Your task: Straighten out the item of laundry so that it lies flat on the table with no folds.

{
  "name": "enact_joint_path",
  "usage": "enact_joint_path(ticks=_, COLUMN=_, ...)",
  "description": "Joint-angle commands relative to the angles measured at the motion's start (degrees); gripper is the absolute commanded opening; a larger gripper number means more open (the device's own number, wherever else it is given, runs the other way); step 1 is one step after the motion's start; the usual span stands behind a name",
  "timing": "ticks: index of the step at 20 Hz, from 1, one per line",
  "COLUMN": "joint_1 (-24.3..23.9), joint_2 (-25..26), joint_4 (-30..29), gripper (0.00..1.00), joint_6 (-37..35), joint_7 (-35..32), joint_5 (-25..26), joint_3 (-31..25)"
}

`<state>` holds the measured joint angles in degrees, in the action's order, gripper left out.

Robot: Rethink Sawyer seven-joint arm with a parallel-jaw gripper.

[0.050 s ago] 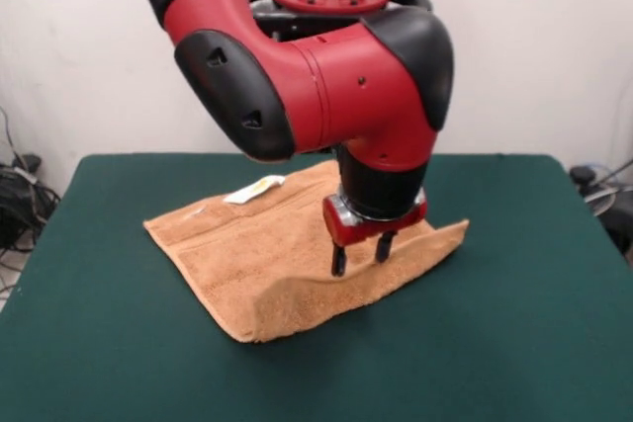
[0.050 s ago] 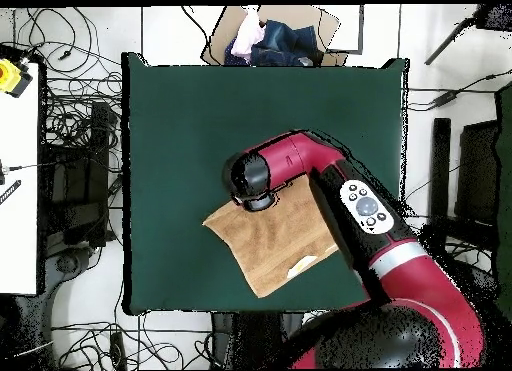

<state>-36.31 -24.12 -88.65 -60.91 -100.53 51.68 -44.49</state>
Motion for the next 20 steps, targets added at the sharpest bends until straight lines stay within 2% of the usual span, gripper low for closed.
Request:
enact_joint_path(ticks=1, joint_1=2.9, joint_2=0.1, joint_4=5.4, gripper=1.00, joint_6=4.6, joint_7=10.3, joint_5=1.0, joint_3=-1.1)
enact_joint_path(ticks=9, joint_1=1.3, joint_2=-1.8, joint_4=2.3, gripper=1.00, joint_6=6.5, joint_7=11.0, joint_5=0.7, joint_3=-0.7)
enact_joint_path(ticks=20, joint_1=1.0, joint_2=-0.9, joint_4=2.6, gripper=1.00, joint_6=9.8, joint_7=11.1, joint_5=2.2, joint_3=0.0)
